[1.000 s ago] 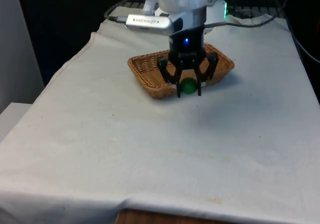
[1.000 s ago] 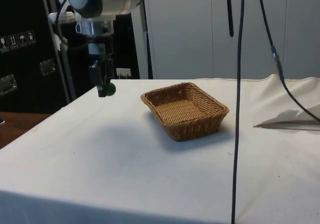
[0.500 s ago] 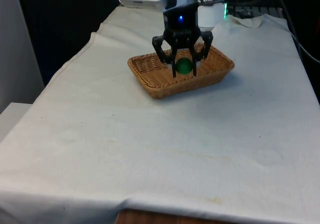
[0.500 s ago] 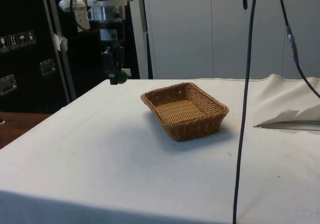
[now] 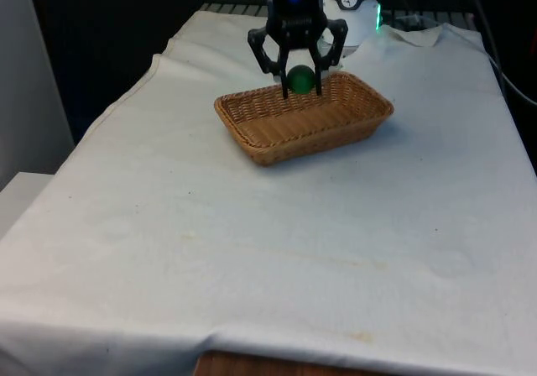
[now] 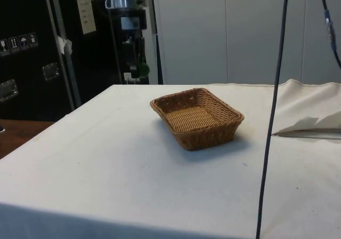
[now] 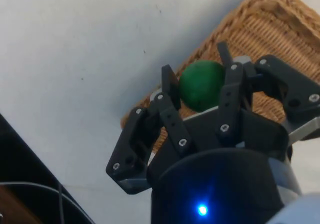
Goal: Pick up the ball and place it into the basket.
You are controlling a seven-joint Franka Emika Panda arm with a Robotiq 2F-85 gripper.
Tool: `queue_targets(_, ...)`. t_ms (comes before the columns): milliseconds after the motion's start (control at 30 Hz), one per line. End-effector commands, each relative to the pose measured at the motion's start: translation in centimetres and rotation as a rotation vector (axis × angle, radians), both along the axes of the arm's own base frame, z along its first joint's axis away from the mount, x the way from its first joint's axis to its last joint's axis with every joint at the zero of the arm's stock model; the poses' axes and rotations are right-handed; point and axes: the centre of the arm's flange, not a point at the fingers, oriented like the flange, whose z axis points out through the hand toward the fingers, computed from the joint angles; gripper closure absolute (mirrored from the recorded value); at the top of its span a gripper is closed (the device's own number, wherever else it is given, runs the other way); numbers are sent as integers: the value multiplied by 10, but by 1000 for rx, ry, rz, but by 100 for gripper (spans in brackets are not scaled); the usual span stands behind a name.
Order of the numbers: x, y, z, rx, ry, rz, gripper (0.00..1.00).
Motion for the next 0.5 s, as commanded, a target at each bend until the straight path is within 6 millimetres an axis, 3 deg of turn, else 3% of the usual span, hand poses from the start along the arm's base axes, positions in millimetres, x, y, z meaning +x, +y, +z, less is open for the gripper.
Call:
queue_targets(0,-4,-2,4,-13,-7,-4,100)
queue_targets(467,-27,-7,7,-31,-2,-29,100)
